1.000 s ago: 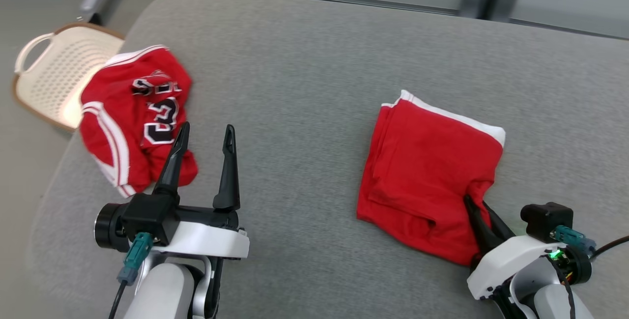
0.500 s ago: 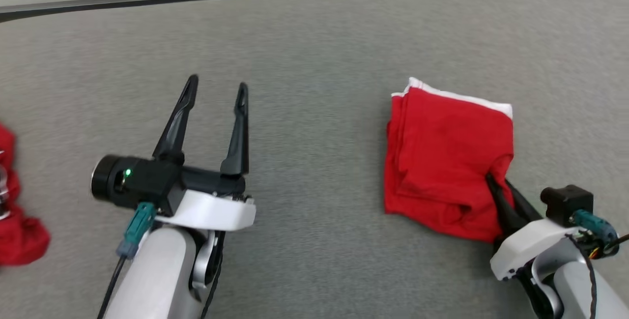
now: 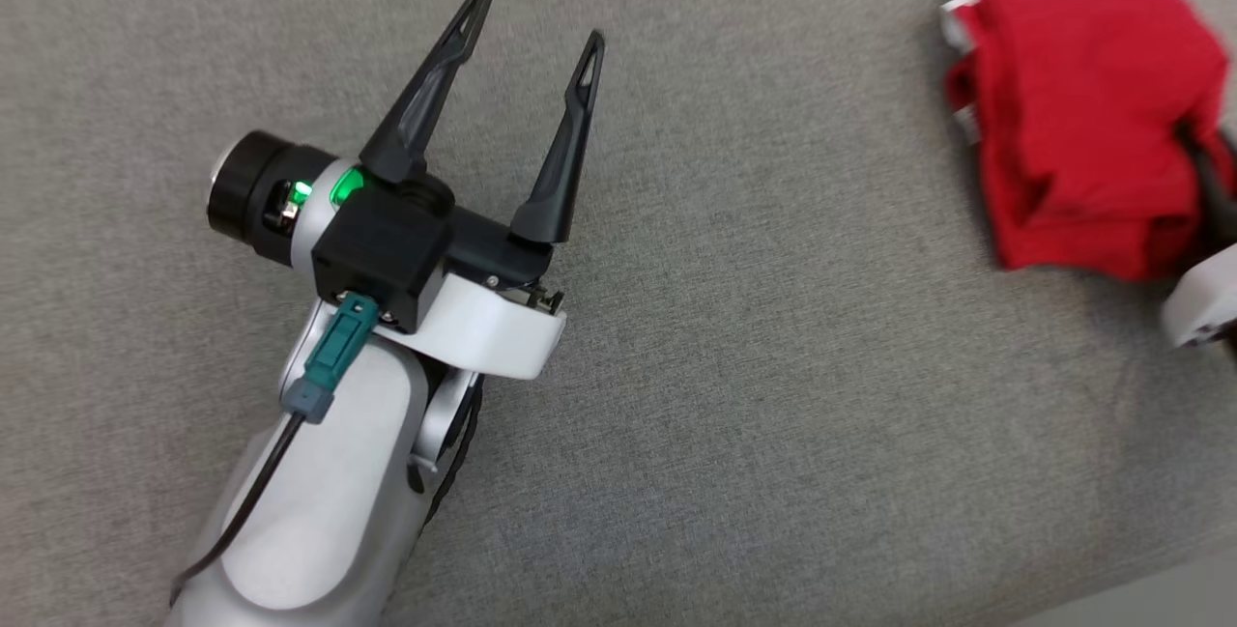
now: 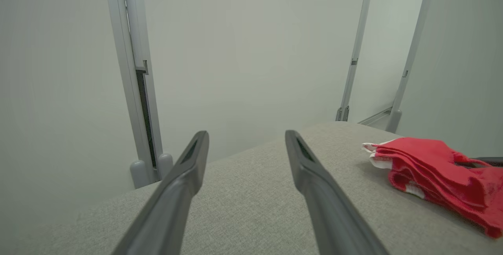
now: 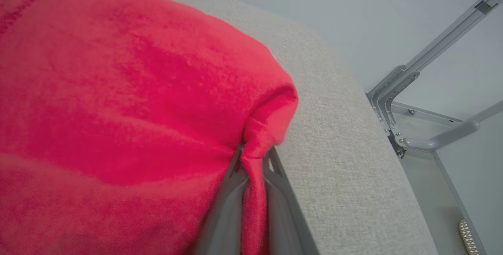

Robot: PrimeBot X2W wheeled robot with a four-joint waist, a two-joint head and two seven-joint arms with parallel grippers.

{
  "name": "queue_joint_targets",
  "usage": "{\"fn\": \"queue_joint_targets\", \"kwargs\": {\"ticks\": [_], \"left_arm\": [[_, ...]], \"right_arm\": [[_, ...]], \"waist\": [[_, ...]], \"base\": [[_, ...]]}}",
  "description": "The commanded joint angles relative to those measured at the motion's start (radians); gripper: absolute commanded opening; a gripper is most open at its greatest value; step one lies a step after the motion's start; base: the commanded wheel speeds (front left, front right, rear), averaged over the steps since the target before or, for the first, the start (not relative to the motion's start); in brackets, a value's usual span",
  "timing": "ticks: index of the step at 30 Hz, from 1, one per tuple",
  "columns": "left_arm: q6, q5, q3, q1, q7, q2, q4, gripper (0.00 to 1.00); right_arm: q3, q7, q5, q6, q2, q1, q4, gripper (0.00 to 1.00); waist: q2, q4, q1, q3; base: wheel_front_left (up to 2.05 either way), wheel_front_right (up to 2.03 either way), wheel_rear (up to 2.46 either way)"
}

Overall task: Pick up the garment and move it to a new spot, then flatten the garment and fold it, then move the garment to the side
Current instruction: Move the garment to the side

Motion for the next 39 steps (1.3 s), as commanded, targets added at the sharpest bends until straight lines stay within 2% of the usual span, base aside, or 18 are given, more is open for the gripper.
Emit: {"fn": "queue_joint_targets", "kwargs": {"ticks": [1,6,10,13,14,15,16,21,25,33,39], "left_arm": [[-0.006,0.008,-0.003,-0.023,0.001,0.008,-0.008,1.00],[-0.016,0.027,-0.039,-0.081,0.013,-0.001,-0.030,1.00],[-0.013,0.044,-0.058,-0.122,0.015,-0.007,-0.052,1.00],[-0.007,0.050,-0.060,-0.131,0.017,-0.002,-0.059,1.00],[-0.006,0.052,-0.060,-0.131,0.017,-0.001,-0.061,1.00],[-0.003,0.053,-0.061,-0.132,0.019,0.000,-0.062,1.00],[0.000,0.052,-0.061,-0.130,0.020,0.001,-0.061,1.00],[0.006,0.038,-0.057,-0.101,0.011,0.011,-0.041,1.00],[0.008,0.025,-0.054,-0.081,0.002,0.014,-0.018,1.00],[0.034,-0.026,-0.015,0.009,-0.018,0.037,0.023,1.00],[0.059,-0.064,0.016,0.082,-0.033,0.039,0.038,1.00]], "right_arm": [[0.003,-0.009,-0.002,-0.002,-0.028,-0.033,0.017,0.00],[0.018,-0.016,0.008,-0.002,-0.148,-0.126,0.088,0.00],[-0.015,-0.017,-0.008,-0.002,-0.228,-0.186,0.110,0.00],[-0.045,-0.017,-0.007,-0.002,-0.223,-0.213,0.130,0.00],[-0.055,-0.017,-0.001,-0.002,-0.217,-0.217,0.156,0.22],[-0.066,-0.017,0.007,-0.002,-0.210,-0.222,0.184,0.55],[-0.073,-0.017,0.014,-0.002,-0.197,-0.228,0.195,1.00],[-0.140,-0.017,0.077,-0.002,-0.140,-0.178,0.226,1.00],[-0.215,-0.017,0.135,-0.002,-0.099,-0.099,0.172,1.00],[-0.377,-0.017,0.141,-0.002,0.045,0.121,-0.083,1.00],[-0.428,-0.017,0.099,-0.002,0.150,0.255,-0.267,1.00]], "waist": [[0.0000,-0.017,0.0000,0.070],[0.0000,0.023,0.0000,0.138],[0.0000,0.053,0.0000,0.188],[0.0000,0.056,0.0000,0.203],[0.0000,0.055,0.0000,0.206],[0.0000,0.054,0.0000,0.207],[0.0000,0.051,0.0000,0.206],[0.0000,0.024,0.0000,0.165],[0.0000,0.000,0.0000,0.116],[0.0000,-0.042,0.0000,-0.008],[0.0000,-0.032,0.0000,-0.082]], "base": [[0.00,0.00,0.00],[0.00,0.00,0.00],[0.00,0.00,0.00],[0.00,0.00,0.00],[0.00,0.00,0.00],[0.00,0.00,0.00],[0.00,0.00,0.00],[0.00,0.00,0.00],[0.00,0.00,0.00],[0.00,0.00,0.00],[0.00,0.00,0.00]]}}
